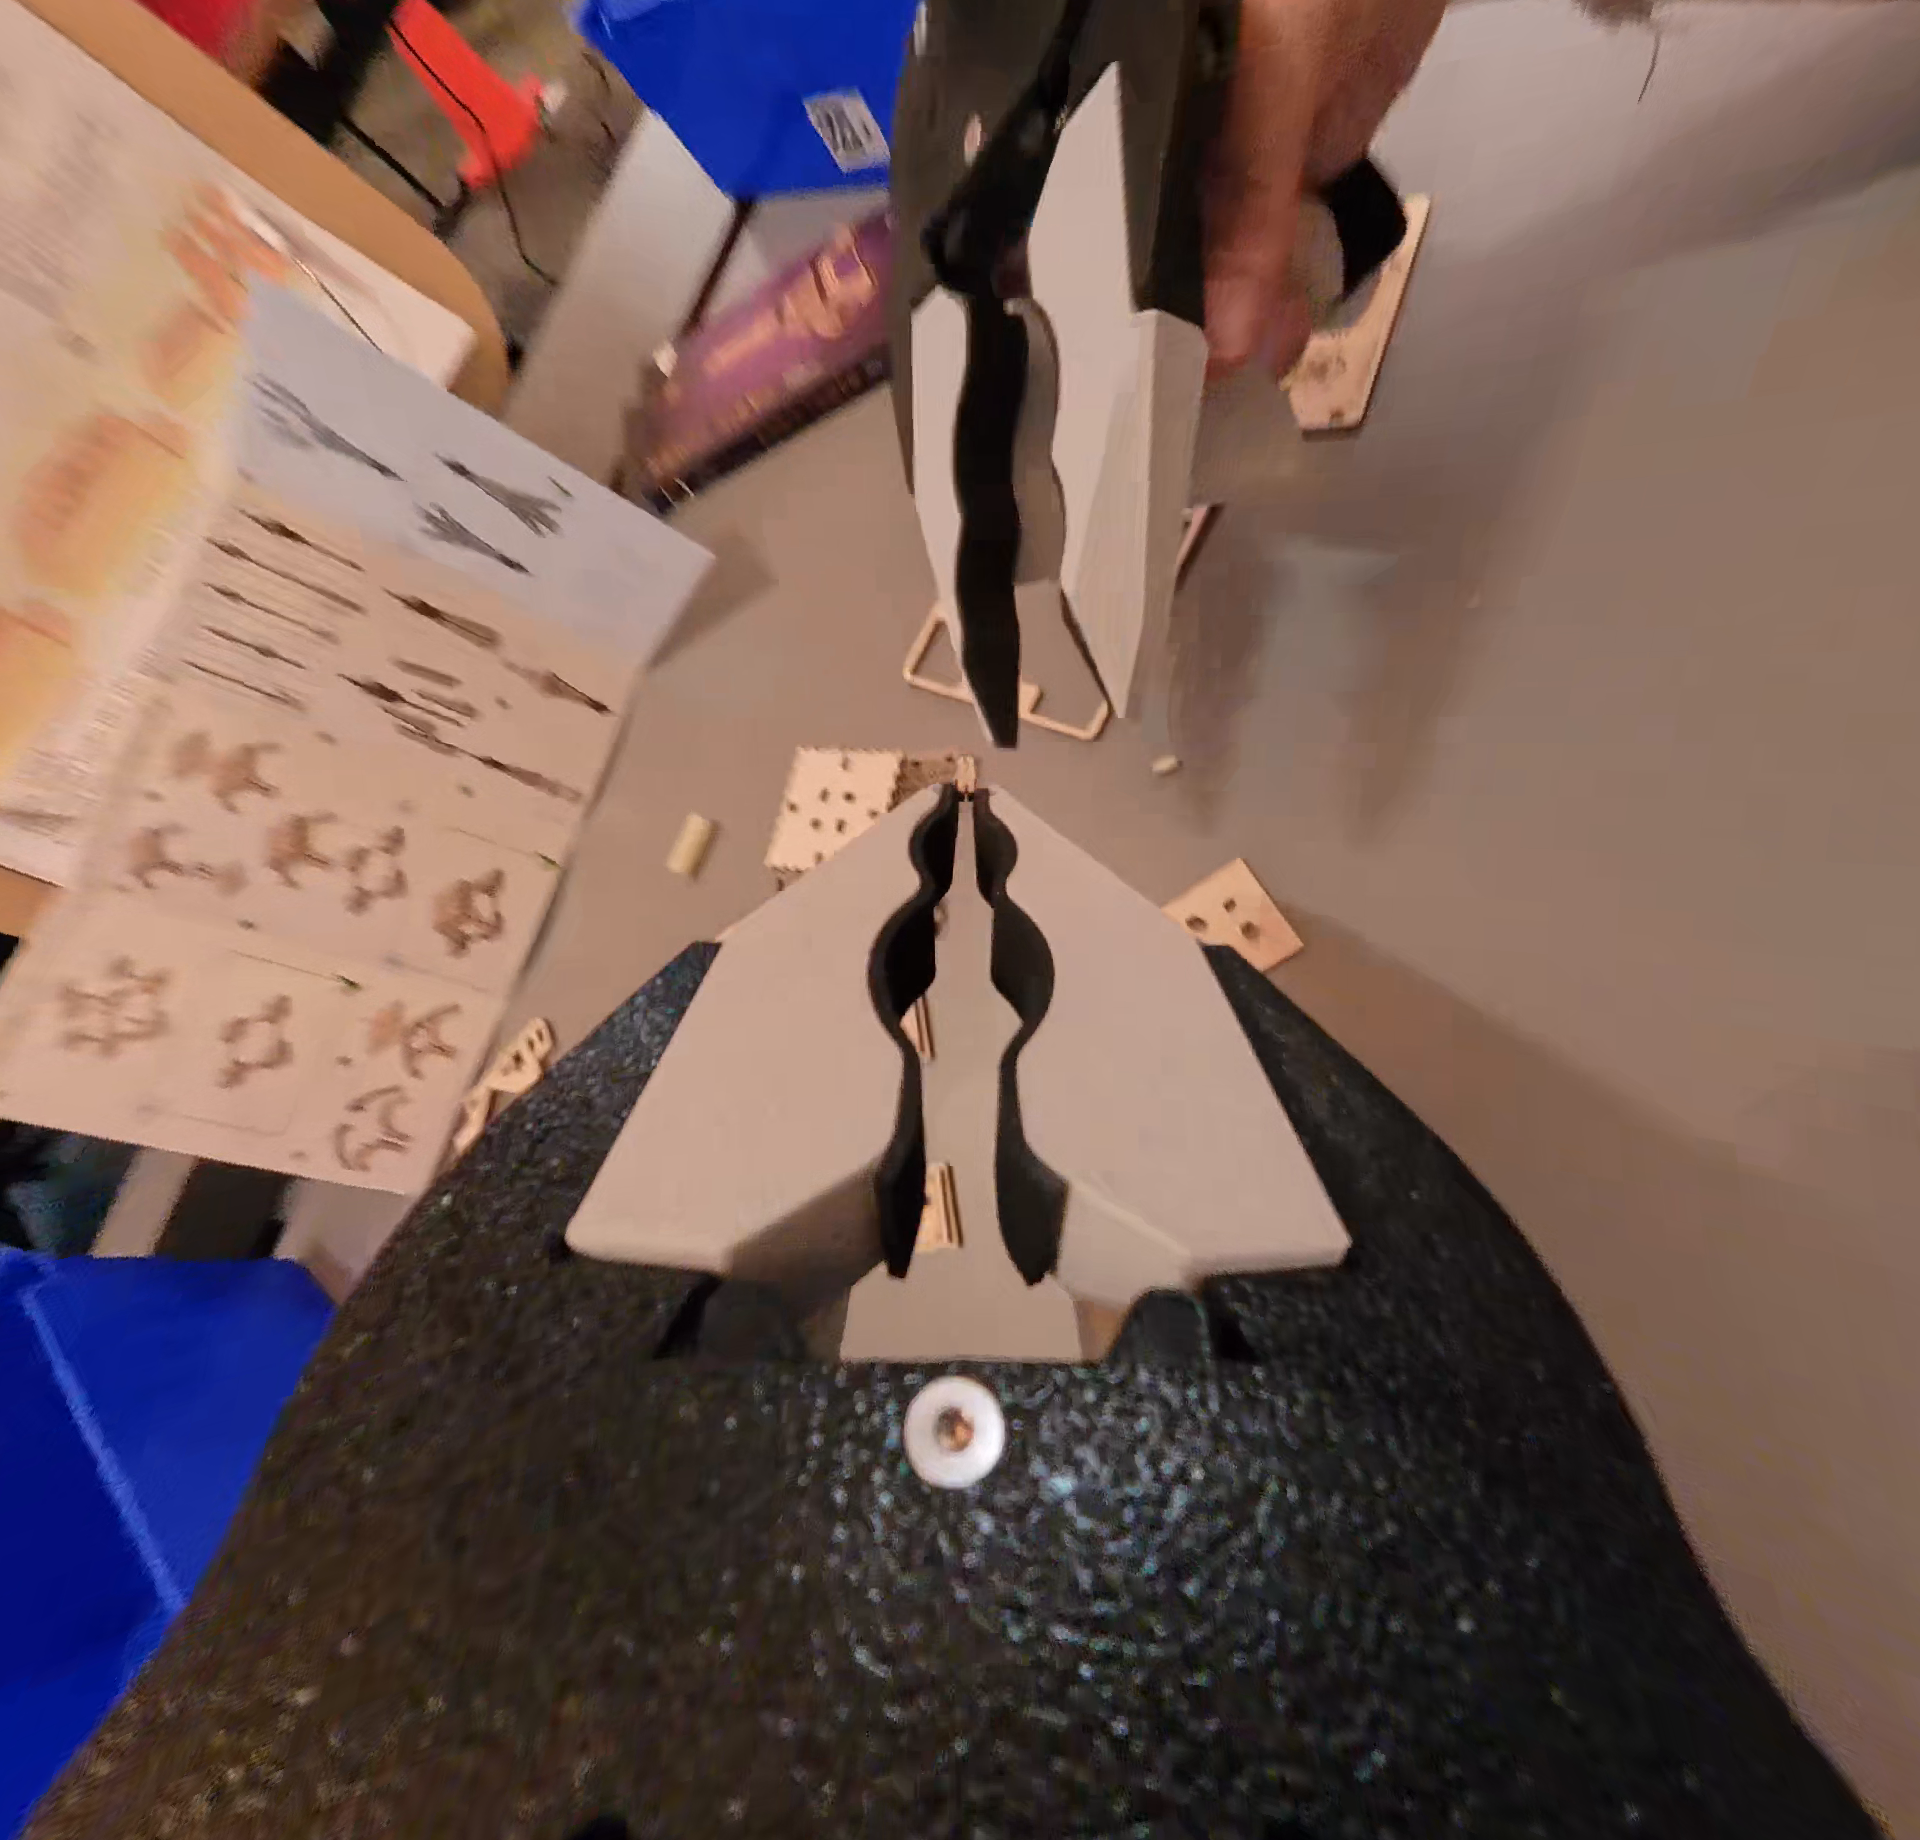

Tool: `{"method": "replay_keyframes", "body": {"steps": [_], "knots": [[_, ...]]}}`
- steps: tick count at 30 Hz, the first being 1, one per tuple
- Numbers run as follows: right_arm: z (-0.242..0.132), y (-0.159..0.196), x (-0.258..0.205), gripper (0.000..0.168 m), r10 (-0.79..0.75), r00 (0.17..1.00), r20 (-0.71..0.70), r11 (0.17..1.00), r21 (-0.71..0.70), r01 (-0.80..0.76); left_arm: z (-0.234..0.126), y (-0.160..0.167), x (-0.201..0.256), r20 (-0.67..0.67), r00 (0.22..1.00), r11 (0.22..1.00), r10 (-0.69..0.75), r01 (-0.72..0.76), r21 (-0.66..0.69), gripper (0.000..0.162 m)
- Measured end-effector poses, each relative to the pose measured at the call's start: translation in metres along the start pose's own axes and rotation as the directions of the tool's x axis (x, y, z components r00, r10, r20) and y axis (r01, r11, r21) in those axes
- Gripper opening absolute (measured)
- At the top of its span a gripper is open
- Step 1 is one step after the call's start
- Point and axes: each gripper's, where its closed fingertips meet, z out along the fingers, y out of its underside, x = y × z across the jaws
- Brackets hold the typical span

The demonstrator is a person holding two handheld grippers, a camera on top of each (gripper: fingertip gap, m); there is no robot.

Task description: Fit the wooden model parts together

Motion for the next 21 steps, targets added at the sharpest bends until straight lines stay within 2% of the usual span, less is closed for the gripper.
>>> {"method": "replay_keyframes", "body": {"steps": [1,3,7,12,16,21], "knots": [[-0.002,-0.009,-0.009,0.034,0.030,0.997,0.074,0.998,0.057,-0.034,-0.003,-0.007,-0.002,0.020,1.000,0.999,0.013,-0.013,0.034,0.000],[-0.007,-0.026,-0.020,0.027,0.084,0.978,0.193,0.980,0.159,-0.115,-0.008,-0.018,-0.002,0.040,0.999,0.996,0.032,-0.036,0.082,0.000],[-0.011,-0.036,-0.030,0.008,0.113,0.936,0.334,0.956,0.220,-0.194,-0.012,-0.024,-0.002,0.064,0.994,0.992,0.083,-0.089,0.091,0.000],[-0.009,-0.037,-0.029,0.008,0.135,0.924,0.358,0.945,0.233,-0.228,-0.011,-0.029,0.001,0.065,0.992,0.989,0.106,-0.112,0.101,0.000],[-0.008,-0.039,-0.031,0.001,0.137,0.915,0.379,0.942,0.237,-0.239,-0.011,-0.029,0.002,0.069,0.991,0.988,0.115,-0.122,0.098,0.000],[-0.011,-0.041,-0.034,0.000,0.155,0.879,0.450,0.928,0.238,-0.285,-0.013,-0.035,0.002,0.065,0.992,0.981,0.105,-0.114,0.160,0.000]]}}
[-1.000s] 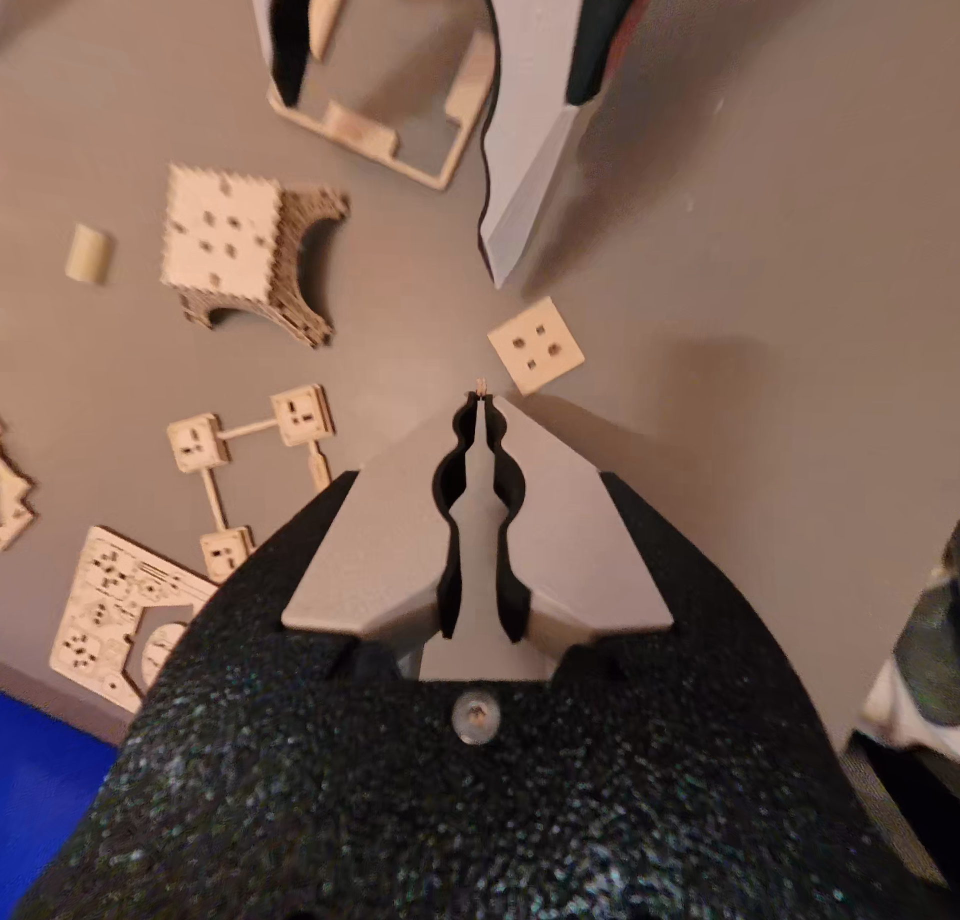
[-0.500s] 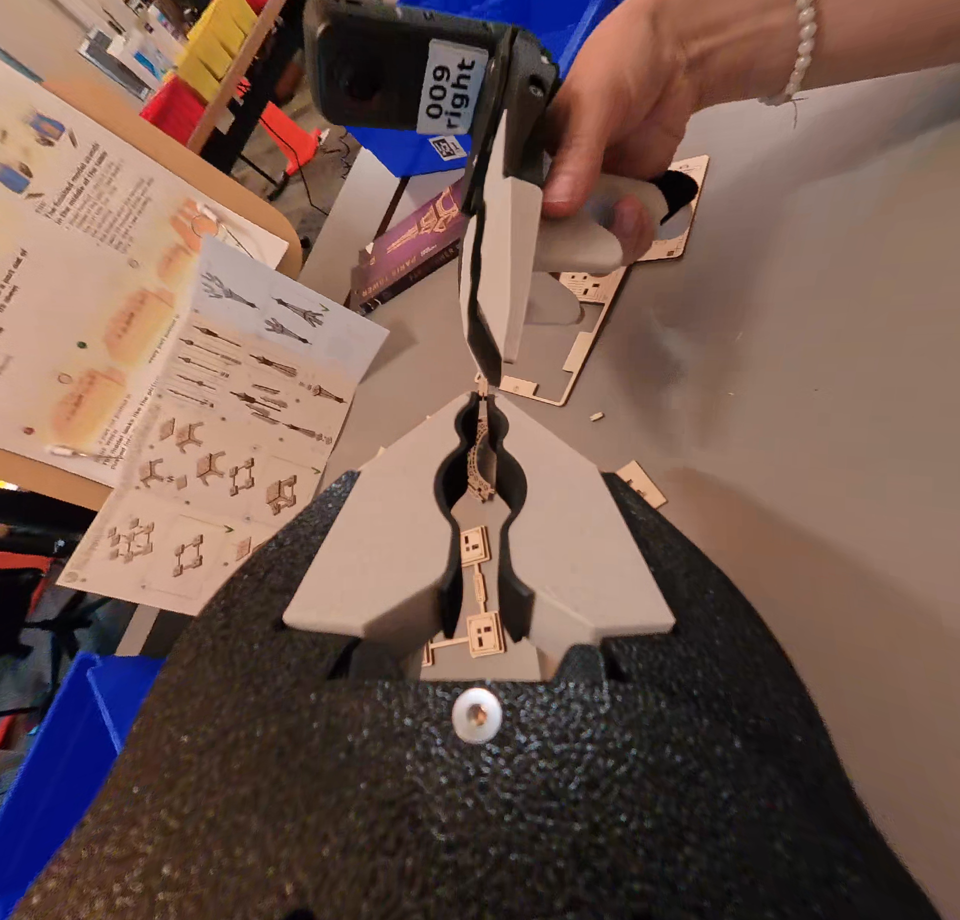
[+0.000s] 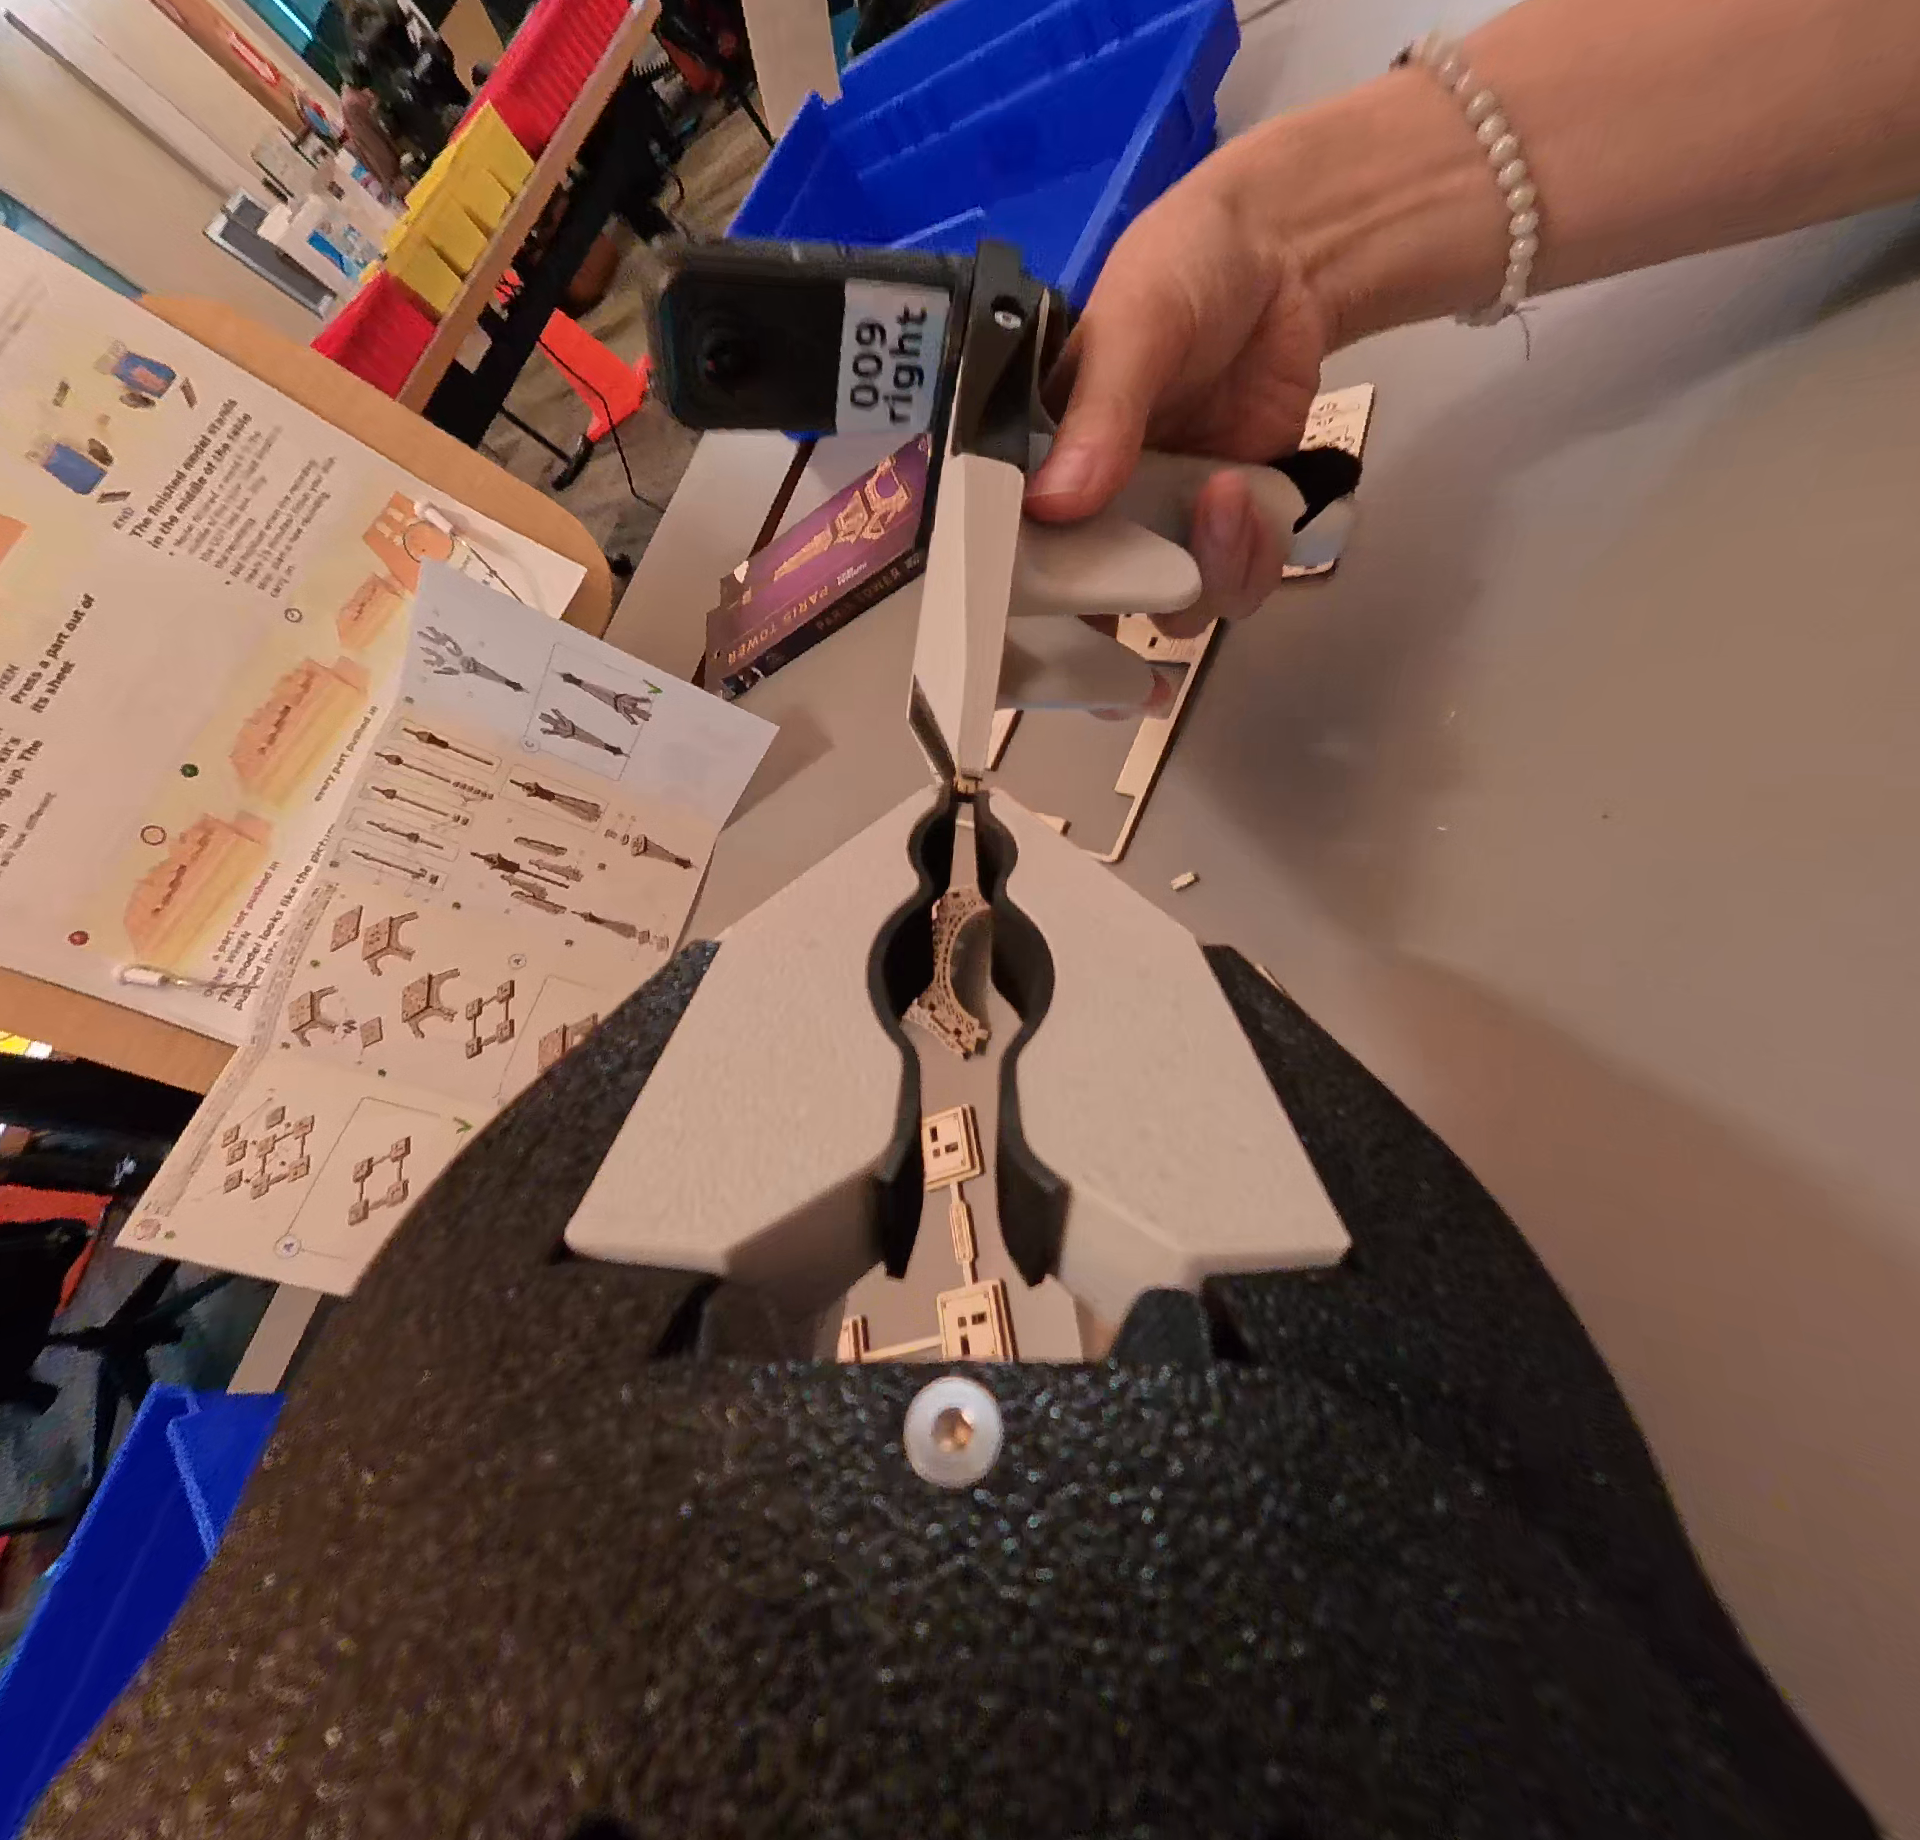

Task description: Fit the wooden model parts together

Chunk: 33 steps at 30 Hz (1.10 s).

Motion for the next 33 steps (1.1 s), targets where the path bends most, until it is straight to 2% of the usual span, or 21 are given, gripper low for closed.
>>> {"method": "replay_keyframes", "body": {"steps": [4,10,27,29,33], "knots": [[-0.001,-0.002,-0.006,0.000,0.070,0.992,0.100,0.997,0.032,-0.074,-0.001,-0.007,0.000,-0.017,1.000,0.998,-0.019,0.020,0.067,0.000],[0.000,-0.005,-0.015,0.000,0.097,0.981,0.169,0.993,0.050,-0.107,-0.006,-0.015,-0.001,-0.023,0.999,0.990,-0.035,0.038,0.136,0.000],[0.002,-0.008,-0.027,0.000,0.120,0.964,0.237,0.989,0.058,-0.138,-0.012,-0.025,-0.001,-0.021,0.999,0.981,-0.024,0.028,0.191,0.002],[0.002,-0.007,-0.028,0.000,0.119,0.964,0.240,0.989,0.055,-0.136,-0.012,-0.027,0.002,-0.040,0.999,0.979,-0.032,0.039,0.201,0.006],[0.003,-0.008,-0.029,0.001,0.124,0.963,0.241,0.988,0.058,-0.142,-0.013,-0.027,-0.001,-0.020,0.999,0.977,-0.031,0.035,0.209,0.001]]}}
